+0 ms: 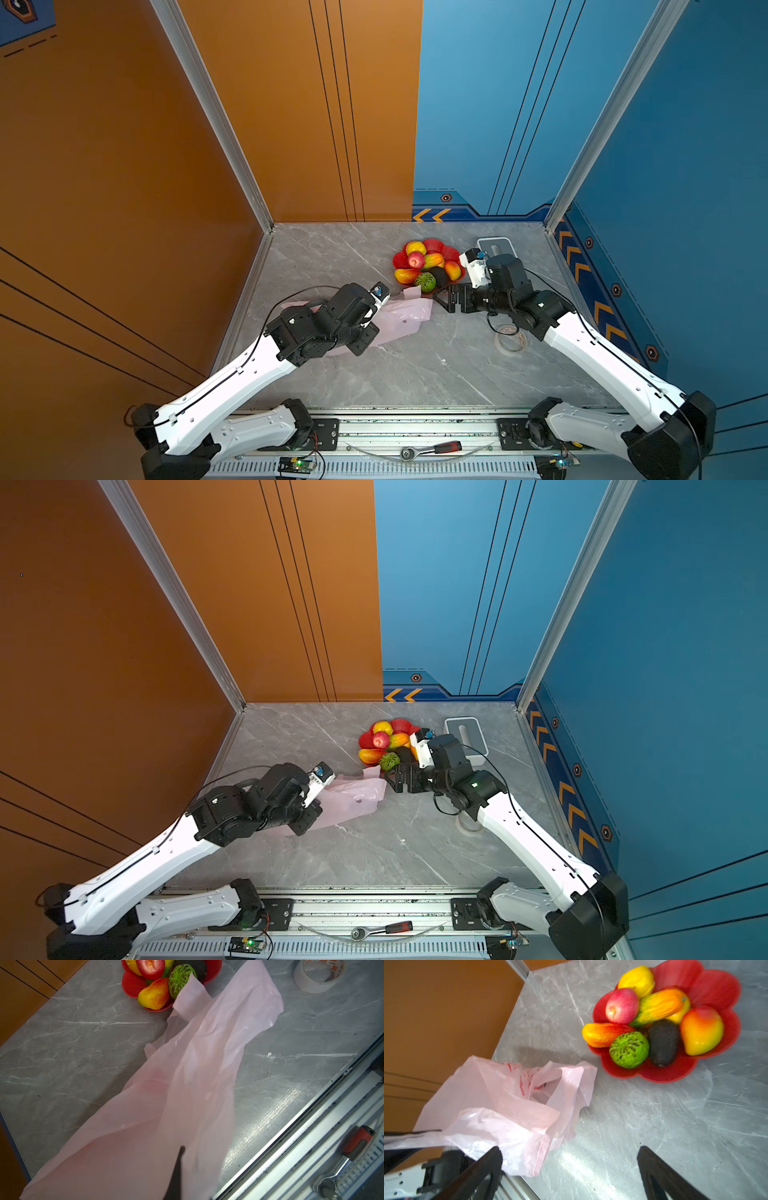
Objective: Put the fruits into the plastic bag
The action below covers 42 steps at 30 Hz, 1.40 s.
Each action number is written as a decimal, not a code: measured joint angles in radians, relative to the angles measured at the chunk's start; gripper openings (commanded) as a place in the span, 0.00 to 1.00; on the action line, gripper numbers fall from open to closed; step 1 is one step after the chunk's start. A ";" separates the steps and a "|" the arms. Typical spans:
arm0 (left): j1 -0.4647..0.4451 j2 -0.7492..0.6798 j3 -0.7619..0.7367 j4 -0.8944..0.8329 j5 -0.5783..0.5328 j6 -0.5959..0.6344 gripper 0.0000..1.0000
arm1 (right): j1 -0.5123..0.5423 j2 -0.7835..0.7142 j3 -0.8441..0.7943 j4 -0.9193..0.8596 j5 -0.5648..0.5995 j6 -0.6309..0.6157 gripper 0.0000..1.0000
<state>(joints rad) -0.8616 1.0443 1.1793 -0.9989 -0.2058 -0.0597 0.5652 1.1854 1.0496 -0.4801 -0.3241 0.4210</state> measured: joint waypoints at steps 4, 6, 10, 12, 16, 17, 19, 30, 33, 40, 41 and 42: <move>0.014 0.000 -0.004 0.000 0.001 0.000 0.00 | 0.065 0.066 0.023 -0.011 -0.015 -0.060 1.00; 0.021 -0.001 -0.004 0.000 0.003 0.000 0.00 | 0.104 0.111 0.051 -0.016 -0.018 -0.092 1.00; 0.026 -0.001 -0.004 0.000 0.008 0.001 0.00 | 0.178 0.187 0.109 -0.026 -0.020 -0.147 1.00; 0.028 -0.002 -0.005 0.000 0.012 0.001 0.00 | 0.207 0.216 0.130 -0.027 -0.020 -0.172 1.00; 0.030 -0.007 -0.008 0.000 0.013 0.001 0.00 | 0.223 0.253 0.149 -0.031 -0.015 -0.198 0.88; 0.030 -0.010 -0.008 0.000 0.012 0.001 0.00 | 0.222 0.263 0.154 -0.036 -0.013 -0.203 0.81; 0.031 -0.016 -0.008 0.000 0.012 0.001 0.00 | 0.222 0.271 0.158 -0.037 -0.012 -0.205 0.68; 0.031 -0.026 -0.023 0.016 0.020 0.000 0.02 | 0.214 0.205 0.169 -0.032 0.025 -0.188 0.00; 0.031 -0.032 -0.023 0.026 0.024 -0.015 0.30 | 0.187 0.141 0.177 -0.025 0.034 -0.164 0.00; 0.036 -0.097 -0.023 0.008 0.023 -0.068 0.93 | 0.075 0.076 0.280 0.004 0.025 -0.080 0.00; 0.036 -0.112 -0.021 0.006 0.023 -0.082 0.95 | 0.072 0.076 0.295 0.013 0.014 -0.070 0.00; 0.036 -0.129 -0.017 0.003 0.023 -0.092 0.96 | 0.070 0.076 0.311 0.023 0.004 -0.055 0.00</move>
<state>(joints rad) -0.8253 0.9150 1.1625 -0.9955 -0.1829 -0.1513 0.6353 1.2610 1.3602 -0.4572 -0.3202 0.3656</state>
